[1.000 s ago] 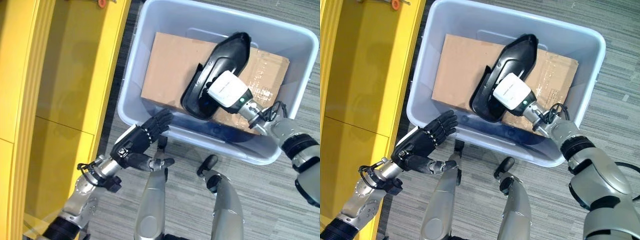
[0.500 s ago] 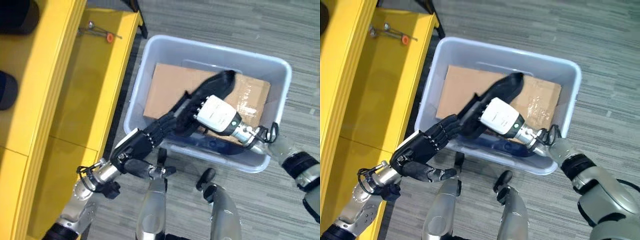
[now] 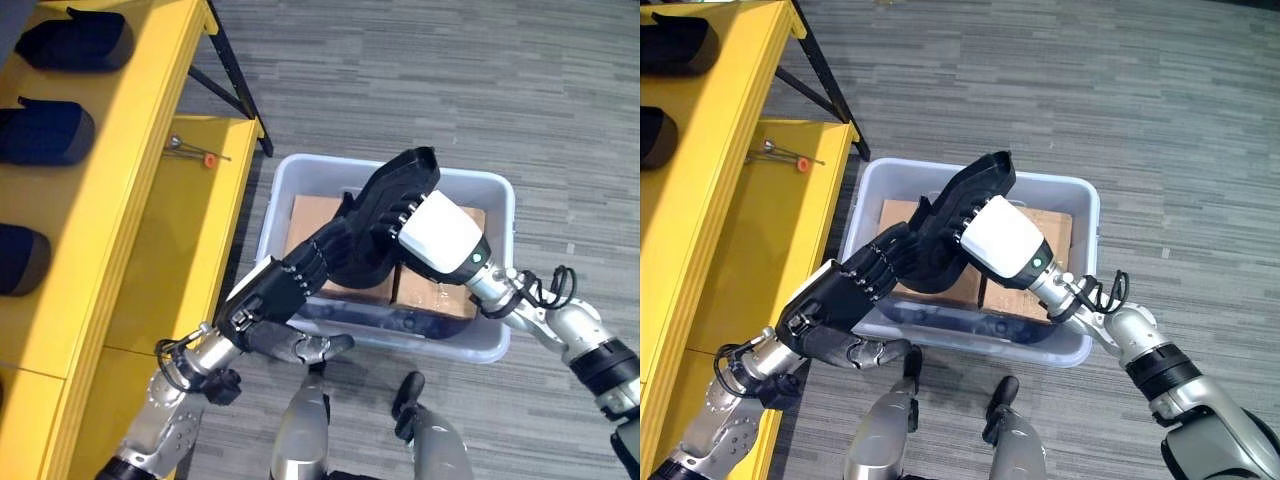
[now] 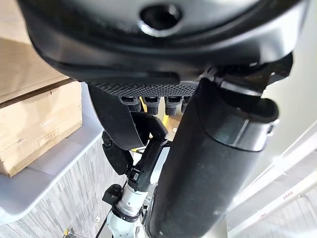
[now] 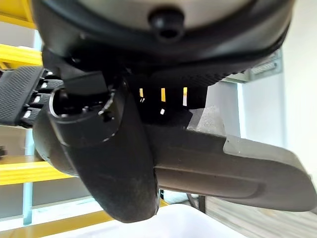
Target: Move parts from the plastic box to the shelf.
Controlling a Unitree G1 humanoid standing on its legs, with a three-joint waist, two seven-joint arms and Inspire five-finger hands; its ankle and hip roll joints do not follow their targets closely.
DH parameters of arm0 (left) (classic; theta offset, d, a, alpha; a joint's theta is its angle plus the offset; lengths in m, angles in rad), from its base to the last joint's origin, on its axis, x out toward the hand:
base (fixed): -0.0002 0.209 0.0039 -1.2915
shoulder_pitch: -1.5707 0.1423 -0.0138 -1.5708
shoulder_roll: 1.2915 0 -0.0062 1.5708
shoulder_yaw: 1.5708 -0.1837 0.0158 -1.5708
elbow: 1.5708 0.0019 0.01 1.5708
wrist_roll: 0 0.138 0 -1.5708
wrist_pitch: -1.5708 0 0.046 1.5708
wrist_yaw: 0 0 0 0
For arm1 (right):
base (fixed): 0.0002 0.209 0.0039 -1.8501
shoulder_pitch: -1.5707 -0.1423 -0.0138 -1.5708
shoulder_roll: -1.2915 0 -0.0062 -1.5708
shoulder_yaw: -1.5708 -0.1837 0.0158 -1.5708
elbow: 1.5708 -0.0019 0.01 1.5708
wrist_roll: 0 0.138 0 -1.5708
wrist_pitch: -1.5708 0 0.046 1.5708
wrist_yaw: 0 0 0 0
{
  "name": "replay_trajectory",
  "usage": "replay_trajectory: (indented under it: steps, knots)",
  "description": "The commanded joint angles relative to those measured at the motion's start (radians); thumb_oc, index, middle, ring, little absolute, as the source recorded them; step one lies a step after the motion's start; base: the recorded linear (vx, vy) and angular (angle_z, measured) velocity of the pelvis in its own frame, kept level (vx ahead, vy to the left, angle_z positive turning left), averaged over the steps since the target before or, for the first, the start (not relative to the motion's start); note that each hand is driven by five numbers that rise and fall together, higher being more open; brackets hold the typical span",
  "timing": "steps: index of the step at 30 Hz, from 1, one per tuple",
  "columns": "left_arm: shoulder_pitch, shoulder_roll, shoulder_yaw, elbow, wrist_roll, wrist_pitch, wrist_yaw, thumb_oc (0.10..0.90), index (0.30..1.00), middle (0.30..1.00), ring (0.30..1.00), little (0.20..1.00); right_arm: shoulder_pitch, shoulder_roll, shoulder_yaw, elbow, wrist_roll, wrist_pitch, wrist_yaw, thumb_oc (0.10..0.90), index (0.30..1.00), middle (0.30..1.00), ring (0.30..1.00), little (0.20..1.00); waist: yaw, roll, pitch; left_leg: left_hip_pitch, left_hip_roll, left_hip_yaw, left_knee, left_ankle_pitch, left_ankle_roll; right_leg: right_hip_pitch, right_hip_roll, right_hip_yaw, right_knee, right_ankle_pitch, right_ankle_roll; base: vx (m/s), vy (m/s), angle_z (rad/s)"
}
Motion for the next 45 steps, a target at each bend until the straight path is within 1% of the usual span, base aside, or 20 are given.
replay_trajectory:
  steps: [1, 4, 7, 10, 12, 13, 14, 16, 18, 20, 21, 23, 26, 28, 34, 36, 37, 38, 42, 45]
  knots:
    - [0.028, -0.039, -0.041, -0.092, -0.014, -0.081, 0.002, 0.900, 1.000, 1.000, 1.000, 1.000, -0.066, 0.031, -0.066, -0.088, 0.160, 0.004, -0.034, 0.400, 0.300, 0.300, 0.300, 0.300, -0.001, -0.034, -0.193, 0.010, 0.008, -0.002, 0.029, -0.083, 0.000, 0.061, 0.028, 0.009, -0.042, -0.077, -0.013, 0.10, 0.080, -0.02]
    - [0.038, -0.032, -0.039, -0.091, -0.015, -0.084, 0.009, 0.900, 1.000, 1.000, 1.000, 1.000, -0.030, 0.043, -0.051, -0.058, 0.205, 0.037, 0.037, 0.400, 0.300, 0.300, 0.300, 0.300, -0.005, -0.034, -0.233, 0.045, 0.007, 0.006, 0.014, -0.089, 0.000, 0.097, 0.017, 0.009, -0.068, -0.069, -0.006, 0.10, 0.071, 0.01]
    - [0.057, -0.019, -0.021, -0.099, 0.024, -0.101, 0.031, 0.900, 1.000, 1.000, 1.000, 1.000, 0.005, 0.042, -0.049, -0.048, 0.290, 0.024, 0.113, 0.400, 0.300, 0.300, 0.300, 0.300, -0.009, -0.038, -0.261, 0.071, 0.006, 0.013, 0.001, -0.094, 0.000, 0.121, 0.008, 0.008, -0.093, -0.058, 0.004, 0.07, 0.053, 0.00]
    - [0.071, -0.010, 0.002, -0.104, 0.125, -0.140, 0.144, 0.900, 1.000, 1.000, 1.000, 1.000, 0.035, 0.038, -0.043, -0.054, 0.336, 0.018, 0.167, 0.400, 0.300, 0.300, 0.300, 0.300, -0.010, -0.041, -0.279, 0.090, 0.006, 0.016, -0.011, -0.096, 0.000, 0.140, 0.003, 0.007, -0.108, -0.053, 0.009, 0.05, 0.032, 0.00]
    - [0.080, 0.000, 0.046, -0.099, 0.347, -0.189, 0.347, 0.900, 1.000, 1.000, 1.000, 1.000, 0.082, 0.034, -0.040, -0.076, 0.410, 0.041, 0.238, 0.400, 0.300, 0.300, 0.300, 0.300, -0.009, -0.047, -0.295, 0.107, 0.004, 0.018, -0.022, -0.097, 0.000, 0.157, -0.001, 0.004, -0.120, -0.049, 0.013, 0.04, 0.012, -0.02]
    - [0.081, 0.005, 0.082, -0.090, 0.454, -0.219, 0.425, 0.900, 1.000, 1.000, 1.000, 1.000, 0.109, 0.031, -0.043, -0.107, 0.463, 0.089, 0.305, 0.400, 0.300, 0.300, 0.300, 0.300, -0.010, -0.053, -0.303, 0.118, 0.004, 0.020, -0.030, -0.098, -0.001, 0.166, -0.004, 0.002, -0.127, -0.046, 0.016, 0.00, 0.000, 0.00]
    - [0.073, 0.030, 0.137, -0.082, 0.720, -0.276, 0.592, 0.900, 1.000, 1.000, 1.000, 1.000, 0.130, 0.039, -0.046, -0.134, 0.547, 0.126, 0.359, 0.400, 0.300, 0.300, 0.300, 0.300, -0.011, -0.062, -0.314, 0.132, 0.004, 0.022, -0.043, -0.098, -0.002, 0.178, -0.006, 0.006, -0.141, -0.042, 0.019, 0.00, 0.000, 0.00]
    - [0.051, 0.070, 0.177, -0.067, 0.887, -0.293, 0.726, 0.900, 1.000, 1.000, 1.000, 1.000, 0.128, 0.041, -0.042, -0.168, 0.594, 0.180, 0.404, 0.400, 0.300, 0.300, 0.300, 0.300, -0.018, -0.069, -0.323, 0.143, 0.007, 0.026, -0.051, -0.097, -0.005, 0.184, -0.007, 0.013, -0.149, -0.038, 0.024, 0.01, 0.002, -0.02]
    - [0.015, 0.107, 0.204, -0.050, 0.991, -0.286, 0.811, 0.900, 1.000, 1.000, 1.000, 1.000, 0.120, 0.044, -0.037, -0.204, 0.619, 0.220, 0.439, 0.400, 0.300, 0.300, 0.300, 0.300, -0.027, -0.077, -0.335, 0.153, 0.009, 0.031, -0.059, -0.097, -0.007, 0.191, -0.009, 0.021, -0.161, -0.031, 0.029, 0.00, 0.000, 0.00]
    - [-0.032, 0.145, 0.207, -0.042, 1.216, -0.227, 0.946, 0.900, 1.000, 1.000, 1.000, 1.000, 0.114, 0.046, -0.041, -0.265, 0.640, 0.262, 0.472, 0.400, 0.300, 0.300, 0.300, 0.300, -0.044, -0.086, -0.354, 0.164, 0.012, 0.040, -0.065, -0.101, -0.011, 0.197, -0.009, 0.031, -0.180, -0.020, 0.038, 0.00, 0.000, 0.00]
    - [-0.035, 0.145, 0.202, -0.038, 1.225, -0.227, 0.955, 0.900, 1.000, 1.000, 1.000, 1.000, 0.116, 0.045, -0.043, -0.268, 0.640, 0.264, 0.474, 0.400, 0.300, 0.300, 0.300, 0.300, -0.042, -0.086, -0.353, 0.165, 0.012, 0.041, -0.065, -0.101, -0.011, 0.198, -0.009, 0.031, -0.181, -0.019, 0.038, 0.01, -0.003, -0.04]
    - [-0.090, 0.166, 0.154, -0.026, 1.369, -0.156, 1.010, 0.900, 1.000, 1.000, 1.000, 1.000, 0.117, 0.046, -0.062, -0.333, 0.639, 0.283, 0.503, 0.400, 0.300, 0.300, 0.300, 0.300, -0.063, -0.093, -0.373, 0.180, 0.015, 0.060, -0.069, -0.111, -0.014, 0.208, -0.010, 0.039, -0.201, -0.008, 0.050, 0.00, -0.001, -0.09]
    - [-0.152, 0.176, 0.072, 0.003, 1.399, -0.113, 1.046, 0.900, 1.000, 1.000, 1.000, 1.000, 0.104, 0.045, -0.062, -0.371, 0.657, 0.293, 0.523, 0.400, 0.300, 0.300, 0.300, 0.300, -0.085, -0.094, -0.388, 0.194, 0.017, 0.080, -0.071, -0.120, -0.015, 0.215, -0.011, 0.051, -0.219, 0.004, 0.059, 0.01, 0.001, -0.18]
    - [-0.175, 0.178, 0.048, 0.011, 1.414, -0.109, 1.043, 0.900, 1.000, 1.000, 1.000, 1.000, 0.097, 0.050, -0.061, -0.381, 0.638, 0.296, 0.526, 0.400, 0.300, 0.300, 0.300, 0.300, -0.092, -0.095, -0.393, 0.198, 0.018, 0.086, -0.071, -0.122, -0.016, 0.216, -0.013, 0.056, -0.224, 0.008, 0.062, 0.00, 0.001, -0.08]
    - [-0.227, 0.186, -0.029, 0.007, 1.367, -0.102, 0.949, 0.900, 1.000, 1.000, 1.000, 1.000, 0.061, 0.051, -0.056, -0.418, 0.637, 0.290, 0.552, 0.400, 0.300, 0.300, 0.300, 0.300, -0.108, -0.093, -0.404, 0.209, 0.017, 0.105, -0.070, -0.131, -0.015, 0.217, -0.015, 0.067, -0.229, 0.012, 0.068, -0.01, -0.004, -0.11]
    - [-0.241, 0.177, -0.063, 0.006, 1.336, -0.082, 0.919, 0.900, 1.000, 1.000, 1.000, 1.000, 0.037, 0.052, -0.041, -0.446, 0.607, 0.300, 0.553, 0.400, 0.300, 0.300, 0.300, 0.300, -0.113, -0.091, -0.407, 0.214, 0.017, 0.112, -0.069, -0.134, -0.013, 0.216, -0.015, 0.073, -0.229, 0.013, 0.069, -0.01, -0.004, -0.16]
    - [-0.237, 0.163, -0.075, 0.005, 1.311, -0.045, 0.911, 0.900, 1.000, 1.000, 1.000, 1.000, 0.032, 0.053, -0.040, -0.463, 0.588, 0.303, 0.548, 0.400, 0.300, 0.300, 0.300, 0.300, -0.116, -0.091, -0.411, 0.218, 0.017, 0.118, -0.068, -0.136, -0.012, 0.217, -0.016, 0.079, -0.231, 0.013, 0.070, 0.00, -0.002, -0.13]
    - [-0.226, 0.155, -0.061, 0.007, 1.310, -0.023, 0.923, 0.900, 1.000, 1.000, 1.000, 1.000, 0.036, 0.052, -0.045, -0.480, 0.604, 0.306, 0.559, 0.400, 0.300, 0.300, 0.300, 0.300, -0.117, -0.091, -0.413, 0.219, 0.018, 0.120, -0.069, -0.137, -0.013, 0.215, -0.016, 0.081, -0.231, 0.013, 0.070, 0.00, -0.003, -0.10]
    - [-0.201, 0.147, -0.027, 0.010, 1.361, -0.023, 0.951, 0.900, 1.000, 1.000, 1.000, 1.000, 0.046, 0.053, -0.044, -0.541, 0.616, 0.327, 0.582, 0.400, 0.300, 0.300, 0.300, 0.300, -0.117, -0.093, -0.418, 0.218, 0.019, 0.122, -0.069, -0.138, -0.014, 0.211, -0.017, 0.087, -0.231, 0.015, 0.070, 0.00, -0.002, -0.03]
    - [-0.193, 0.144, -0.019, 0.013, 1.348, -0.016, 0.958, 0.900, 1.000, 1.000, 1.000, 1.000, 0.048, 0.059, -0.046, -0.573, 0.608, 0.327, 0.576, 0.400, 0.300, 0.300, 0.300, 0.300, -0.117, -0.095, -0.419, 0.217, 0.019, 0.123, -0.069, -0.139, -0.014, 0.207, -0.017, 0.088, -0.231, 0.016, 0.071, 0.00, 0.000, 0.00]
